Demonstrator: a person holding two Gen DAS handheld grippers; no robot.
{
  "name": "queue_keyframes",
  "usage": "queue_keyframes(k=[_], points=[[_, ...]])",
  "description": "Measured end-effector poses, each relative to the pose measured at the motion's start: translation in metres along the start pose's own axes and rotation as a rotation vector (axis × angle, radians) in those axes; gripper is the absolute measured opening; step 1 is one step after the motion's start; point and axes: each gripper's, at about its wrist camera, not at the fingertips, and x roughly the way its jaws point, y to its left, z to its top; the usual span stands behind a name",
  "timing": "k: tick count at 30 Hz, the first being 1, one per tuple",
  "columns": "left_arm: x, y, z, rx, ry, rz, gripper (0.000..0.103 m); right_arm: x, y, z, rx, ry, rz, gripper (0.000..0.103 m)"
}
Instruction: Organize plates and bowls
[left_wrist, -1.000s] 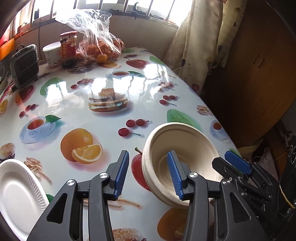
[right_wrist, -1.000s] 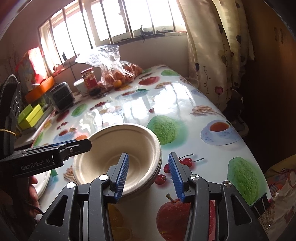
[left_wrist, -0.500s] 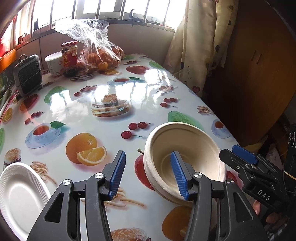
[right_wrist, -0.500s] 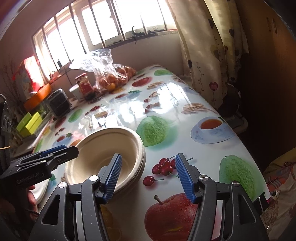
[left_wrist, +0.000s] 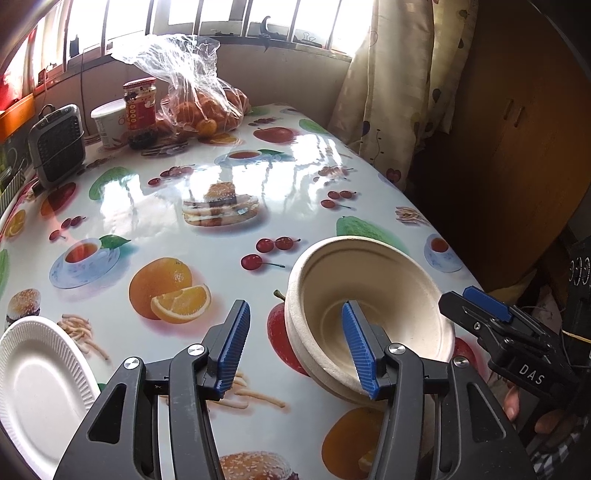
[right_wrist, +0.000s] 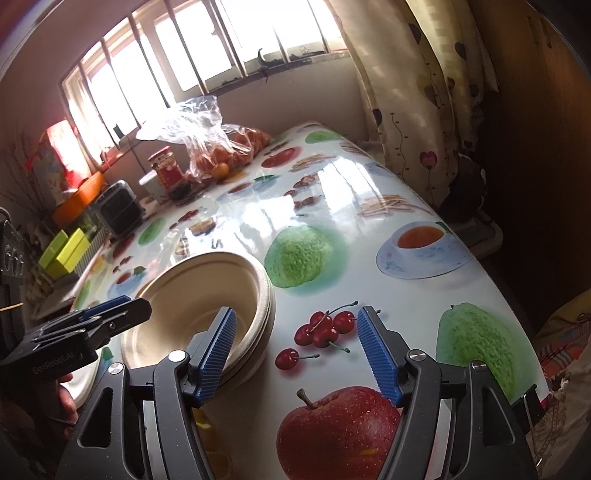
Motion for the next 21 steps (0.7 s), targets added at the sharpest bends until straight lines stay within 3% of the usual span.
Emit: queue_keyframes(k=[21], points=[[0.003, 0.01, -0.005, -0.043, 0.011, 0.044, 0.053, 0.017, 0.002, 0.004, -0.027, 0.048, 0.061, 0.069]])
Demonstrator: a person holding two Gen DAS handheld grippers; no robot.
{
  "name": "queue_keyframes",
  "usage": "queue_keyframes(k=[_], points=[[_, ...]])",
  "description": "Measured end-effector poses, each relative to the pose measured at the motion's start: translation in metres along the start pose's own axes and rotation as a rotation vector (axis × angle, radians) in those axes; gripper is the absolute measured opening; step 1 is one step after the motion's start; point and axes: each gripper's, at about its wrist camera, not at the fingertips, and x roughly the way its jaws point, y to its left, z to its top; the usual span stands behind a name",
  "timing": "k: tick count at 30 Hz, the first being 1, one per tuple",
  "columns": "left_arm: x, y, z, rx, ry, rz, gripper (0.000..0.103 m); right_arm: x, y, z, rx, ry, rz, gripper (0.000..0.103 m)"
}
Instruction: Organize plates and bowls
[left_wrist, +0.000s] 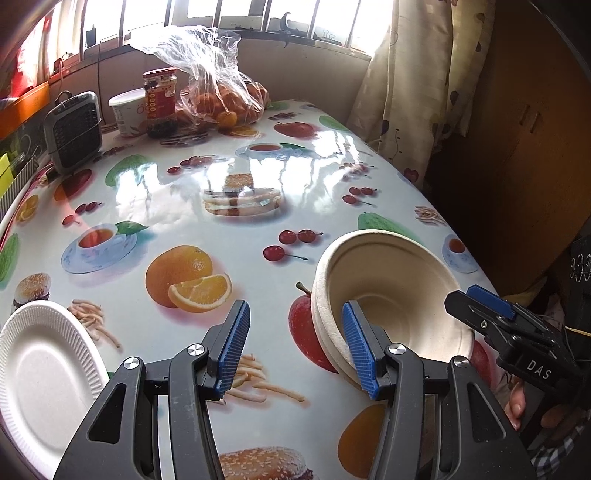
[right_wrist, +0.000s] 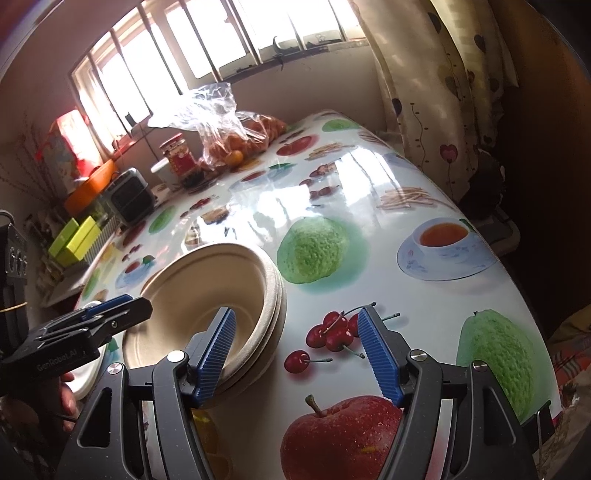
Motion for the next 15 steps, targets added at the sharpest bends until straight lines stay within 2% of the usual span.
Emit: queue_keyframes(k=[9, 15], points=[[0.005, 0.004, -0.002, -0.041, 0.027, -0.084, 0.053, 0.006, 0.0, 0.004, 0.007, 0.019, 0.029, 0.069], [0.012, 0.003, -0.003, -0.045, 0.058, -0.095, 0.053, 0.009, 0.0, 0.004, 0.006, 0.035, 0.041, 0.069]])
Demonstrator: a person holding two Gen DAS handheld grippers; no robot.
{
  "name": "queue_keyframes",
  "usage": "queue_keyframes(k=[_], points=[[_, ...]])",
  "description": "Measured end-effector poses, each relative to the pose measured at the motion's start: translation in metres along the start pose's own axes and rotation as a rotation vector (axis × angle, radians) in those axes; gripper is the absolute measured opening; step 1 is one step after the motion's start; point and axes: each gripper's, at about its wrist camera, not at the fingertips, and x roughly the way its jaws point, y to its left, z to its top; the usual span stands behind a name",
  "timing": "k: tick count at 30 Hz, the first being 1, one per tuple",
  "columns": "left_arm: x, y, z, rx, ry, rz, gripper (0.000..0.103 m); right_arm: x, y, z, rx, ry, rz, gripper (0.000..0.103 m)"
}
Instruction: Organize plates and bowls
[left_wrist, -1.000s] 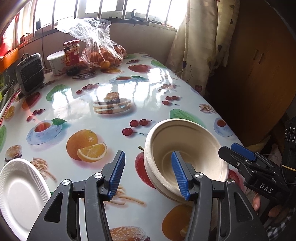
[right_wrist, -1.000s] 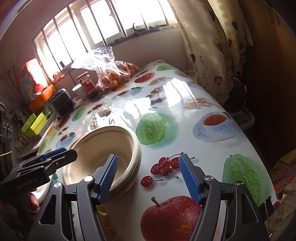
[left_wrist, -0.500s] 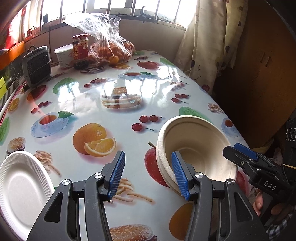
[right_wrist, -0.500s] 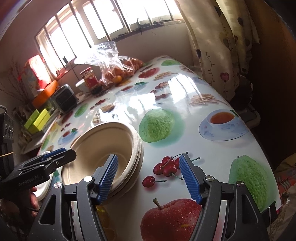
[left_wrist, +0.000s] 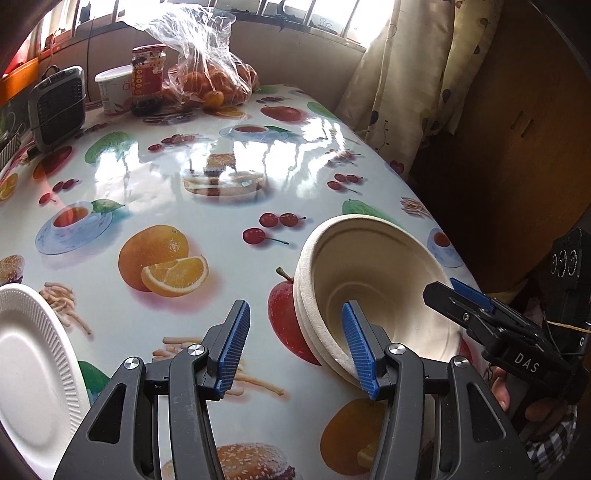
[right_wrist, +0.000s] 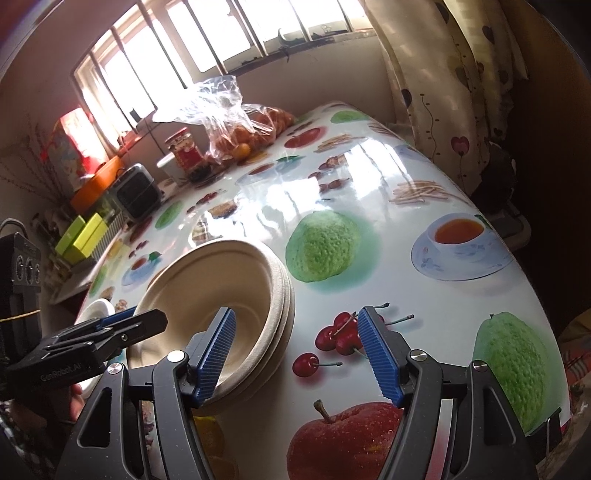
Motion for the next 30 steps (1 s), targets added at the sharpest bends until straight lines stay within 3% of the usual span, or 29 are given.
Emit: queue_keyframes(k=[8, 13, 20, 30], points=[[0.008, 0.004, -0.001, -0.021, 0.026, -0.013, 0.053, 0.007, 0.005, 0.0, -0.001, 0.025, 0.044, 0.068], [0.011, 0.005, 0.0, -0.034, 0.041, -0.019, 0.053, 0.006, 0.005, 0.0, 0.005, 0.023, 0.055, 0.053], [0.013, -0.001, 0.0, -0.008, 0.043, 0.007, 0.052, 0.006, 0.006, 0.0, 0.0, 0.021, 0.055, 0.046], [0.015, -0.006, 0.0, 0.007, 0.05, -0.012, 0.033, 0.006, 0.009, -0.003, 0.006, 0.029, 0.066, 0.04]])
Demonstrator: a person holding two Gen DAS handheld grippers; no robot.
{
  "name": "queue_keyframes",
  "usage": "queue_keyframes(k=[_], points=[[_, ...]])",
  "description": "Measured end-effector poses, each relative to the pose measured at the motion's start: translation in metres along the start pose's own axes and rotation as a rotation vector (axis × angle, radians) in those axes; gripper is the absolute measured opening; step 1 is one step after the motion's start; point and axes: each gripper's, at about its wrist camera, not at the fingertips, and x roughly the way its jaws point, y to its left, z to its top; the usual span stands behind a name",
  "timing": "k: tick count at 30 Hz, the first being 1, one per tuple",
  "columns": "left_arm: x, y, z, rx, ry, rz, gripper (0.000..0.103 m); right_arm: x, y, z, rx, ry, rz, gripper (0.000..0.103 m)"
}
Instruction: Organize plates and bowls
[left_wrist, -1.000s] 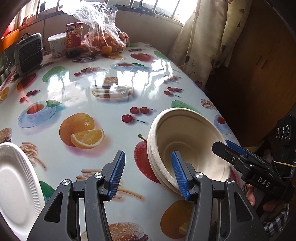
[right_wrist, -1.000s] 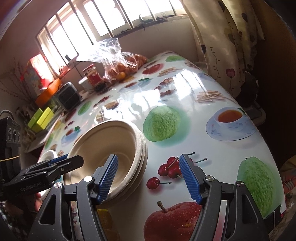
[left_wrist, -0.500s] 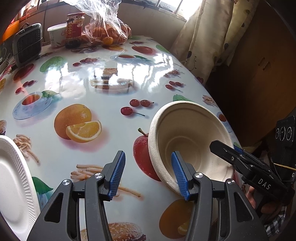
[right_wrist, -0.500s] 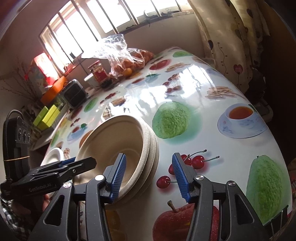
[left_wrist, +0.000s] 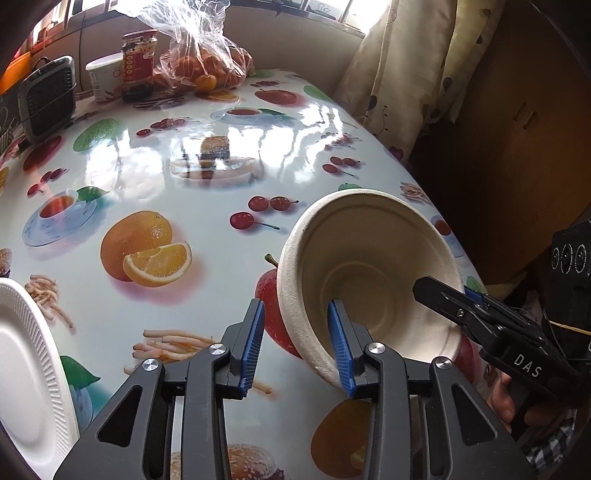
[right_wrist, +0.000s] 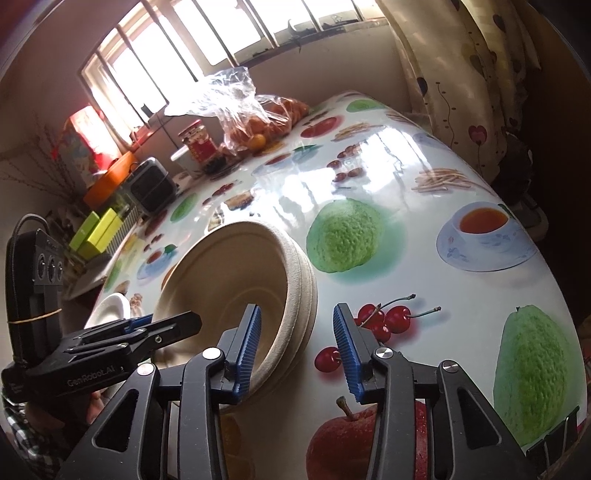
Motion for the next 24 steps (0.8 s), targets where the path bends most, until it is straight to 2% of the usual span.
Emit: queue_keyframes(k=[1, 4, 24], points=[[0.0004, -0.0005, 0.0003, 0.002, 0.001, -0.006, 0.029, 0.0001, -0.0003, 0.0001, 0.0, 0.0, 0.001, 0.039], [0.0015, -0.0023, 0.0005, 0.004, 0.004, -0.017, 0.025, 0.0005, 0.0005, 0.0001, 0.0, 0.001, 0.006, 0.035], [0.003, -0.0039, 0.0015, 0.011, 0.004, -0.006, 0.024, 0.0019, 0.0037, -0.0011, 0.002, 0.007, 0.009, 0.03]])
